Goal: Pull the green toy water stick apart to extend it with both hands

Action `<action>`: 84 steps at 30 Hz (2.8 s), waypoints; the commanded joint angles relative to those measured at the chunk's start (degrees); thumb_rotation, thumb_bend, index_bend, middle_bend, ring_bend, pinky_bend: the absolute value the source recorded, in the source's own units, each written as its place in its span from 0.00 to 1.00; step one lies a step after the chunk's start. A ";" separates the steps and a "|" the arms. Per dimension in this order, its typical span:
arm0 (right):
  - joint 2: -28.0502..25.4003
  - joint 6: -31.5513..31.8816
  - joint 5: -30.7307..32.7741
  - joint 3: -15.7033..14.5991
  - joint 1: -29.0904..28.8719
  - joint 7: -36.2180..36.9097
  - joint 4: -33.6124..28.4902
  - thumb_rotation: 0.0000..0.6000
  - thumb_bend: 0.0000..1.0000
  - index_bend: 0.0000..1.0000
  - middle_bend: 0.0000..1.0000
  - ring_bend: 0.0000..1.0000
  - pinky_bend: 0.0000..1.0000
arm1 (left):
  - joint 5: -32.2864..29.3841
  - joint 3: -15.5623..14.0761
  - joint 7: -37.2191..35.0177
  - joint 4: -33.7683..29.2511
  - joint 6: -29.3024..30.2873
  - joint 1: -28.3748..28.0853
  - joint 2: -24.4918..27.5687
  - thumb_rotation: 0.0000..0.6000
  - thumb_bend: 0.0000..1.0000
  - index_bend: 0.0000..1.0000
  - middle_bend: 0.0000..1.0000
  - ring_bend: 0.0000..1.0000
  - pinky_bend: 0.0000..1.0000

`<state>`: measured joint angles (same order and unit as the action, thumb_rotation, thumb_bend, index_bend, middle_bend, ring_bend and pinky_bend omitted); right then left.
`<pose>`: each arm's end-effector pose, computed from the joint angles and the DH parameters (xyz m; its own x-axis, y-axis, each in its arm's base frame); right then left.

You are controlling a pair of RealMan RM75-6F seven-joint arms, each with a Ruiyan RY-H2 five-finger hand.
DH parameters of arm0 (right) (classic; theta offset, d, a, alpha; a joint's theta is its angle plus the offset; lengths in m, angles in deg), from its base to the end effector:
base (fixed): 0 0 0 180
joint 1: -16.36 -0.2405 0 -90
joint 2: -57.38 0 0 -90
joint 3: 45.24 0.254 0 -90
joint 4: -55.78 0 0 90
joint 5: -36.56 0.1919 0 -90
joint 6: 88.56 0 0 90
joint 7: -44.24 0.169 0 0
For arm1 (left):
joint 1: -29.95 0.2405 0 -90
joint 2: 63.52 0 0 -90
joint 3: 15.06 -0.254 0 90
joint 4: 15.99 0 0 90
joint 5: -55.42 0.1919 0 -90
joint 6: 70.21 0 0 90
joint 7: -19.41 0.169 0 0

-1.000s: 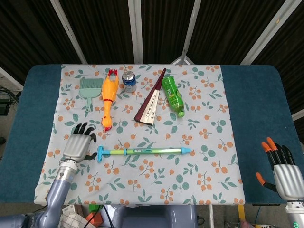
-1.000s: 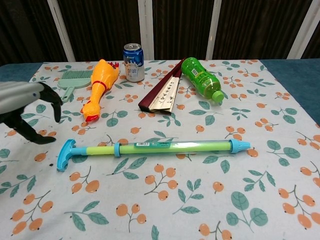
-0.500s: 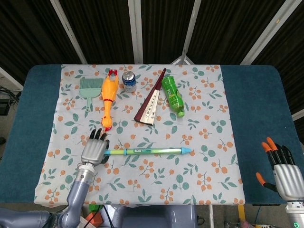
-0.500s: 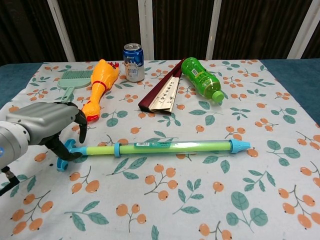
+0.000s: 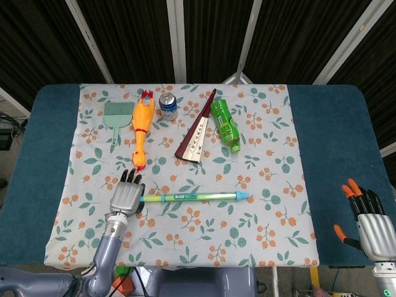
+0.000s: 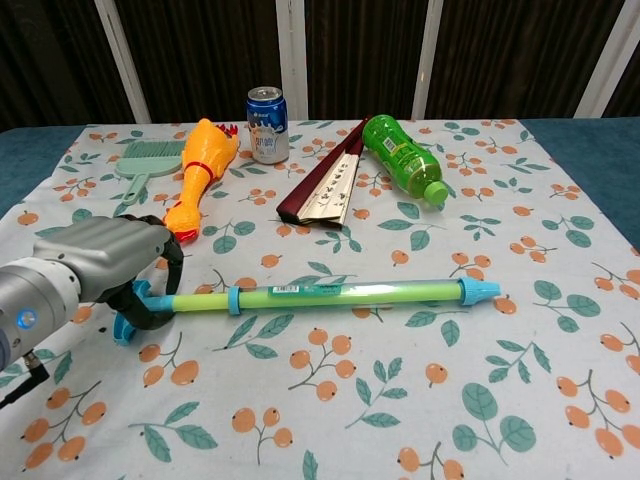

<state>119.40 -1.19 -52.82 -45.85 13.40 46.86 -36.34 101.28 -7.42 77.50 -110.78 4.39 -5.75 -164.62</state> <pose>-0.3049 -0.1827 0.1792 0.3958 -0.0355 0.9177 -0.9182 -0.0337 0.3947 -0.1545 0.2939 -0.0498 0.6300 0.3016 0.7156 0.7746 -0.1786 -0.6067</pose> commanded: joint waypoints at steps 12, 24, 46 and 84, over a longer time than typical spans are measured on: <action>-0.11 -0.31 -0.24 0.23 0.19 -0.02 -0.11 1.00 0.34 0.00 0.00 0.00 0.00 | 3.33 -2.15 -1.06 0.91 -1.06 -0.70 0.83 1.00 0.58 0.58 0.19 0.00 0.06; 0.96 -7.39 -0.19 2.64 -5.35 -9.13 -7.02 1.00 0.34 0.00 0.00 0.00 0.00 | 7.50 -3.82 -0.57 0.87 -1.88 -1.71 2.72 1.00 0.58 0.59 0.19 0.00 0.06; 19.75 -26.17 24.49 12.05 -23.54 -30.99 -10.12 1.00 0.34 0.23 0.01 0.00 0.00 | 8.87 -4.08 -2.28 0.61 -4.35 -2.59 5.00 1.00 0.58 0.60 0.19 0.00 0.06; 32.97 -23.65 39.50 11.15 -31.02 -37.70 -1.20 1.00 0.34 0.43 0.12 0.00 0.00 | 8.01 -3.97 -2.48 -1.50 -4.60 -3.27 7.90 1.00 0.58 0.61 0.19 0.00 0.06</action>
<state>152.27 -24.88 -13.41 -34.67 -17.54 9.05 -37.74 109.29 -11.39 75.02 -112.28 -0.21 -9.02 -156.72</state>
